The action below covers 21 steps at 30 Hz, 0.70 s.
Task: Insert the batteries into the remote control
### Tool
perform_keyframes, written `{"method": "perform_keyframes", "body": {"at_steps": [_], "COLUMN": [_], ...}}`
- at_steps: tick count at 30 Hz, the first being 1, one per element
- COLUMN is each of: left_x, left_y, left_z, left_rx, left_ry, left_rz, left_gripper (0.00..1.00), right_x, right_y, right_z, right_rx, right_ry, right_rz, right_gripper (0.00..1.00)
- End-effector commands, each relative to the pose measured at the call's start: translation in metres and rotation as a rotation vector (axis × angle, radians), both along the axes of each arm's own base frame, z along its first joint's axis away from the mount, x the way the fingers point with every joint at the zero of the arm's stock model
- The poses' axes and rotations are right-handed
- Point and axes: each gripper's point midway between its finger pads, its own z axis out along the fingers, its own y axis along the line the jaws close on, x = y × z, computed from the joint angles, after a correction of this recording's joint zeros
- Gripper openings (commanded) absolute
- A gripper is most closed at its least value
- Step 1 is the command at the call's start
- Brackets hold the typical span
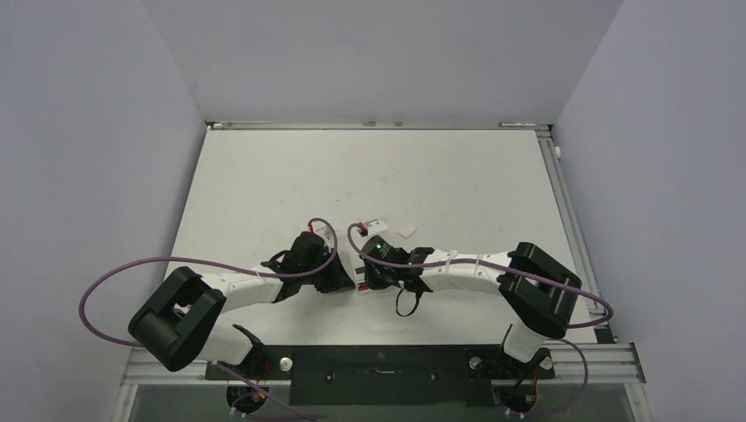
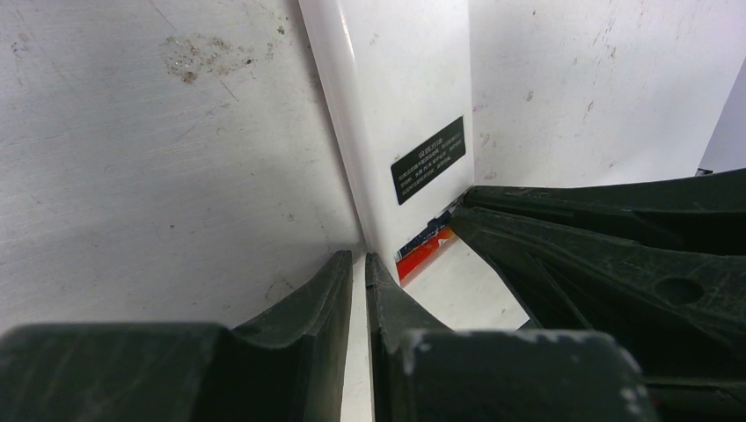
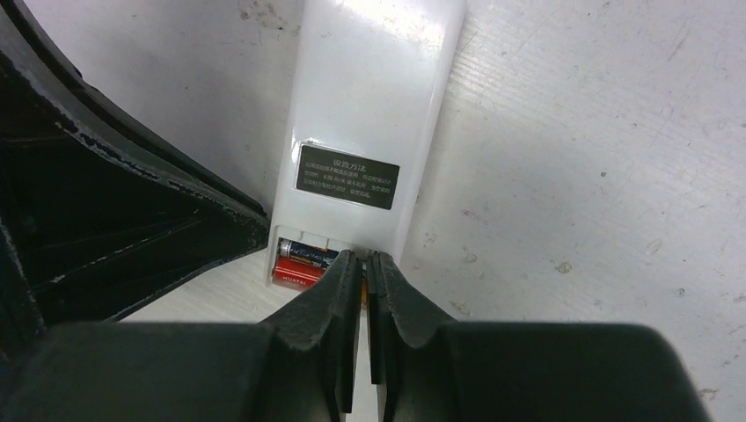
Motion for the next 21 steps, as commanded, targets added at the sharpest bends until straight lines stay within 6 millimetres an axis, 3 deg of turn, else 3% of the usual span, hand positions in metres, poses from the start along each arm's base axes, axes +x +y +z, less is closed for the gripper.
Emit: {"method": "perform_keyframes", "body": {"at_steps": [1,12,16,21], "left_x": [0.001,-0.001,-0.002,-0.002], "left_y": [-0.002,-0.001,0.0,0.002], "left_z": [0.0,0.002,0.001,0.002], "left_rx": [0.007,-0.002,-0.001,0.002], "left_ry": [-0.015,-0.02,-0.023,-0.027], "left_rz": [-0.01,-0.013,-0.014,-0.01], "left_gripper": [0.09,0.1,0.09,0.1], "right_x": [-0.01,-0.02,-0.019,-0.01], "right_y": [0.012,0.007,0.008,0.016], "right_z": [-0.006,-0.025,-0.021,-0.001], "right_rx": [-0.033,-0.178,-0.173,-0.137], "right_ry": [0.016,-0.003,-0.014,-0.057], "right_rz": [0.042,0.053,0.039,0.018], "right_gripper": [0.09,0.09,0.09,0.09]}}
